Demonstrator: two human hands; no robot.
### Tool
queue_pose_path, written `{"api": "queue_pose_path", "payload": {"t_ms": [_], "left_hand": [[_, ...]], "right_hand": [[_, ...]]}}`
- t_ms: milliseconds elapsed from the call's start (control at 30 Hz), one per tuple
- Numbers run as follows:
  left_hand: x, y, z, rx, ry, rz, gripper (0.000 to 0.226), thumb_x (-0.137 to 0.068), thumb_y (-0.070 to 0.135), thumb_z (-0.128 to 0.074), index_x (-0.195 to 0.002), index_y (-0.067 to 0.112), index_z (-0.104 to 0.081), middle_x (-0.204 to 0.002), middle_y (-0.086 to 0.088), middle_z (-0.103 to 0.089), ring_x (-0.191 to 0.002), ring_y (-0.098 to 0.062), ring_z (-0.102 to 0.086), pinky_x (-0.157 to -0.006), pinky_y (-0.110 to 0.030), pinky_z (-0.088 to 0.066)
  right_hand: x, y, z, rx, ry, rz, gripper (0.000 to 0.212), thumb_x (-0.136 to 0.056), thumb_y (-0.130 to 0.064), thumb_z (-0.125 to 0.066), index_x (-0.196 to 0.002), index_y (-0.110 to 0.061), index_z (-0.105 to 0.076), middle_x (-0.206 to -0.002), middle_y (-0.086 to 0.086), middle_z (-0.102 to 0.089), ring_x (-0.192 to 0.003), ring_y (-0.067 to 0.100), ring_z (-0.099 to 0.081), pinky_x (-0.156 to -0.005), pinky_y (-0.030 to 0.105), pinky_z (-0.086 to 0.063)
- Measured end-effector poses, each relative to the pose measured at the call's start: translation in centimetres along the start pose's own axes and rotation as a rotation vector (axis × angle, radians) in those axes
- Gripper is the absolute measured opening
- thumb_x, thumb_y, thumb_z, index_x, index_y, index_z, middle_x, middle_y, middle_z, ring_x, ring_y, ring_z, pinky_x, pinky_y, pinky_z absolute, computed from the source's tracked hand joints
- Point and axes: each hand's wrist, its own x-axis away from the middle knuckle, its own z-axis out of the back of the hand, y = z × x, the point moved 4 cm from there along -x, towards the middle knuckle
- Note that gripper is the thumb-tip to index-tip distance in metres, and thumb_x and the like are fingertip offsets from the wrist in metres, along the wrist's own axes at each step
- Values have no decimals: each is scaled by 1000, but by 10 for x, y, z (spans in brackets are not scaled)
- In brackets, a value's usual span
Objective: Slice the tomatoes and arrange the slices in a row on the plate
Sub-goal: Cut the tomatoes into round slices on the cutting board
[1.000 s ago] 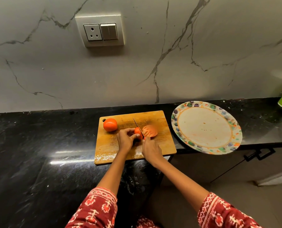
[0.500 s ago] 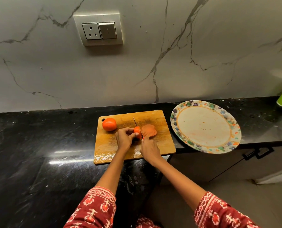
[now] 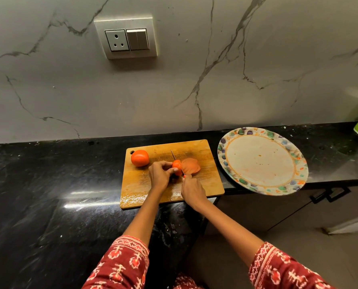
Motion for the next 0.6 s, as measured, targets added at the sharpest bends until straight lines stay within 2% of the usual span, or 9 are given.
{"api": "queue_pose_path", "payload": {"t_ms": [200, 367, 600], "left_hand": [[4, -1, 1, 7, 15, -21, 19, -70, 4, -76, -89, 0, -72, -90, -13, -71, -82, -14, -60, -72, -21, -43], [2, -2, 3, 14, 26, -50, 20, -71, 6, -76, -90, 1, -72, -89, -12, -71, -80, -13, -61, -70, -19, -43], [3, -4, 1, -9, 16, -31, 18, -70, 6, -76, -87, 2, -72, -88, -11, -71, -81, -14, -63, -71, -19, -45]], "right_hand": [[-3, 3, -3, -79, -71, -16, 32, -102, -19, -30, -118, 2, -47, -118, 24, -55, -111, 39, -51, -73, 31, -32], [-3, -2, -1, -85, -79, -42, 31, -100, -18, -32, -116, 2, -49, -119, 24, -55, -112, 39, -51, -81, 36, -40], [-2, -5, 0, -45, -76, -49, 31, -101, -15, -31, -123, 1, -45, -124, 22, -53, -118, 36, -48, -87, 39, -41]]}}
